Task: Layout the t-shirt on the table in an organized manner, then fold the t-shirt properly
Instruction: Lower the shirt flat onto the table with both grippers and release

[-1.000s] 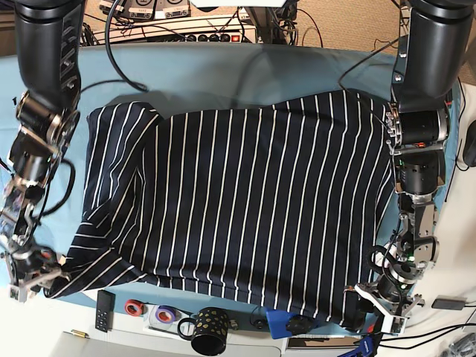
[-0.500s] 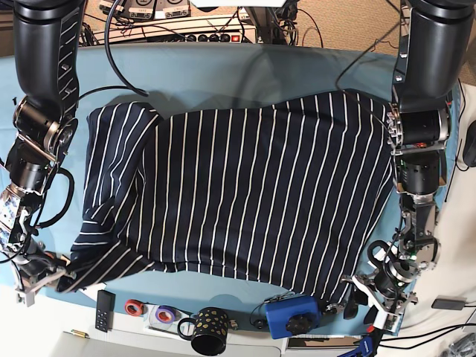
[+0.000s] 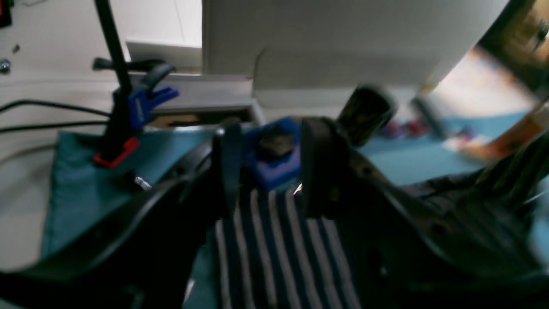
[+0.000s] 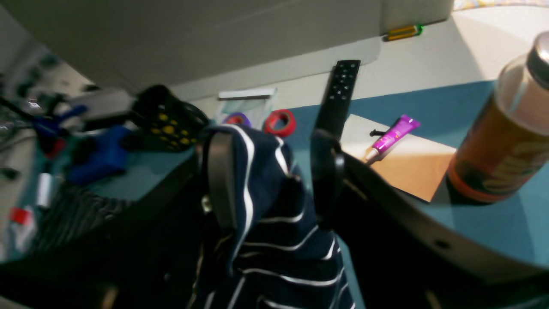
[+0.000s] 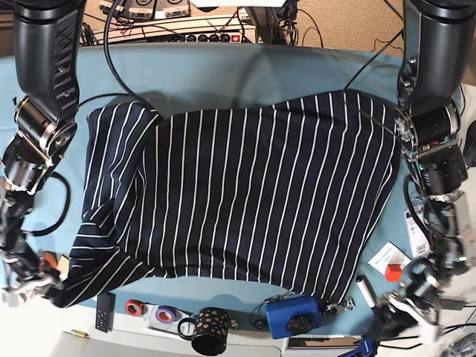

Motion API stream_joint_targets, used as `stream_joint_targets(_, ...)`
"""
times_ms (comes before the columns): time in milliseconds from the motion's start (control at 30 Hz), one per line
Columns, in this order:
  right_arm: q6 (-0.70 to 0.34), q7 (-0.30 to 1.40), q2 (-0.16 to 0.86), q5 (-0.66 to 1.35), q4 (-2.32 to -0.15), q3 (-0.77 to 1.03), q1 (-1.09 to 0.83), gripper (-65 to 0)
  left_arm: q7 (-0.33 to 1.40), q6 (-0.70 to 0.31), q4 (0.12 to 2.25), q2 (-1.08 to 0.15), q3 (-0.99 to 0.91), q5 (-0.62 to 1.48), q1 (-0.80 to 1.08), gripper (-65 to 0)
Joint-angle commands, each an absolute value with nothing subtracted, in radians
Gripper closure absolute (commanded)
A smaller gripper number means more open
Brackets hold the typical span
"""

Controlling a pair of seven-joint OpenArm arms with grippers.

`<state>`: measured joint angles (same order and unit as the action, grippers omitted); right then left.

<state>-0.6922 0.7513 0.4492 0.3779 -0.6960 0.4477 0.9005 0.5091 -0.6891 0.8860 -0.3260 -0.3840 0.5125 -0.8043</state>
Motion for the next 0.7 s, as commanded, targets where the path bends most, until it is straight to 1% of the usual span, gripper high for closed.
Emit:
stream_joint_targets(0, -0.698, 0.744, 0.466, 0.422, -0.73, 0.471, 0.942, -25.6, 0.522, -0.698, 0.935, -0.339, -0.411, 0.58, -0.845, -21.4)
stream_joint_targets(100, -0.698, 0.843, 0.466, 0.508, -0.767, 0.55, 0.942, -25.6, 0.68, -0.698, 1.036, -0.342, -0.487, 0.7, -0.845, -21.4)
stream_joint_targets(200, -0.698, 0.924, 0.466, 0.585, -0.791, 0.623, 0.942, -25.6, 0.812, -0.698, 1.131, -0.368, -0.509, 0.788, -0.845, -21.4)
stream_joint_targets(267, -0.698, 0.904, 0.471, 0.584, -0.795, 0.658, 0.942, -25.6, 0.874, -0.698, 1.177, -0.393, -0.506, 0.828, -0.846, -21.4)
stream_joint_targets(333, -0.698, 0.824, 0.484, 0.531, -0.795, 0.661, 0.943, -25.5, 0.901, -0.698, 1.203, -0.427, -0.506, 0.834, -0.846, -21.4)
stream_joint_targets(367, -0.663, 0.79, 0.49, 0.482, -0.795, 0.651, 0.948, -25.5, 0.901, -0.698, 1.204, -0.446, -0.506, 0.835, -0.846, -21.4)
stream_joint_targets(433, -0.547, 0.782, 0.504, 0.345, -0.794, 0.608, 0.965, -25.5, 0.902, -0.698, 1.204, -0.478, -0.506, 0.834, -0.845, -21.4)
stream_joint_targets(500, -0.477, 0.771, 0.511, 0.216, -0.794, 0.535, 0.97, -25.5, 0.902, -0.698, 1.204, -0.497, -0.506, 0.837, -0.845, -21.4)
stream_joint_targets(567, -0.474, 0.762, 0.517, 0.193, -0.795, 0.448, 0.965, -25.5, 0.909, -0.698, 1.204, -0.503, -0.506, 0.858, -0.845, -21.4)
stream_joint_targets(667, -0.483, 0.788, 0.521, 0.26, -0.795, 0.35, 0.965, -25.5, 0.984, -0.698, 1.204, -0.508, -0.506, 0.926, -0.845, -21.4)
